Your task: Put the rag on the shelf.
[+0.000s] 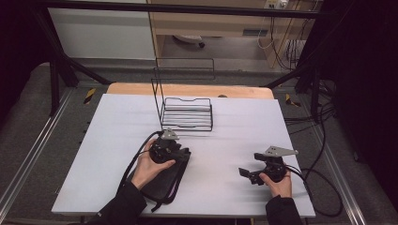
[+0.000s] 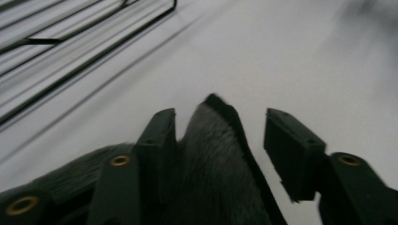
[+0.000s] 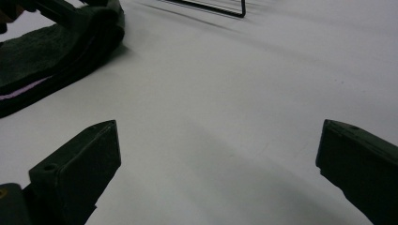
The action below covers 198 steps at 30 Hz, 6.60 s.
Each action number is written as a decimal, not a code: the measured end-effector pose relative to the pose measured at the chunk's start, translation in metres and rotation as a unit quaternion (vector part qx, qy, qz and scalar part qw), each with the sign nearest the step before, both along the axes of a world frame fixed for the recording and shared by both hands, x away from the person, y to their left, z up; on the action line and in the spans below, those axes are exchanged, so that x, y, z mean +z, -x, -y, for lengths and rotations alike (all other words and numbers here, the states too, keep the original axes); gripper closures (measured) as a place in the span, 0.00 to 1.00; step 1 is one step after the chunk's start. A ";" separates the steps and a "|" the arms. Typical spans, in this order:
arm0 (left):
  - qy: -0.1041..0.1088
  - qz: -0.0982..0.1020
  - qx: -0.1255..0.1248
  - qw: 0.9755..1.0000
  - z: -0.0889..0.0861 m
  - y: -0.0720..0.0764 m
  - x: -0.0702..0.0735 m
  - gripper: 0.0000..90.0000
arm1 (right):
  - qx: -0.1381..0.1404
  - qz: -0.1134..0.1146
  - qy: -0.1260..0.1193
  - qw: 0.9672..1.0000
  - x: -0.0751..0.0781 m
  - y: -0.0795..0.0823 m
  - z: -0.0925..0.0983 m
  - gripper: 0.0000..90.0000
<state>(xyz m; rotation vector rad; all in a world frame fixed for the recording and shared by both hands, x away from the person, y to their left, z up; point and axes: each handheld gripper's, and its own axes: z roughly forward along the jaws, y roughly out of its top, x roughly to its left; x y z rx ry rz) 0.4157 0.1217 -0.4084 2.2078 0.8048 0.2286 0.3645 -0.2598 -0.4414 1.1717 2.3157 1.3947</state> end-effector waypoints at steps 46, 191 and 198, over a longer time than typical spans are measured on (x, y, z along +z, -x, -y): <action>0.008 -0.108 0.079 0.991 -0.146 0.080 -0.027 0.82 | 0.083 -0.034 0.025 0.996 -0.003 0.041 -0.196 0.44; 0.025 -0.055 0.064 0.996 -0.080 0.082 -0.016 0.26 | 0.023 0.013 0.006 1.000 0.015 -0.041 -0.118 0.13; 0.017 -0.051 0.084 0.995 -0.079 0.060 -0.010 0.11 | 0.020 0.001 0.000 1.000 0.020 -0.031 -0.102 0.04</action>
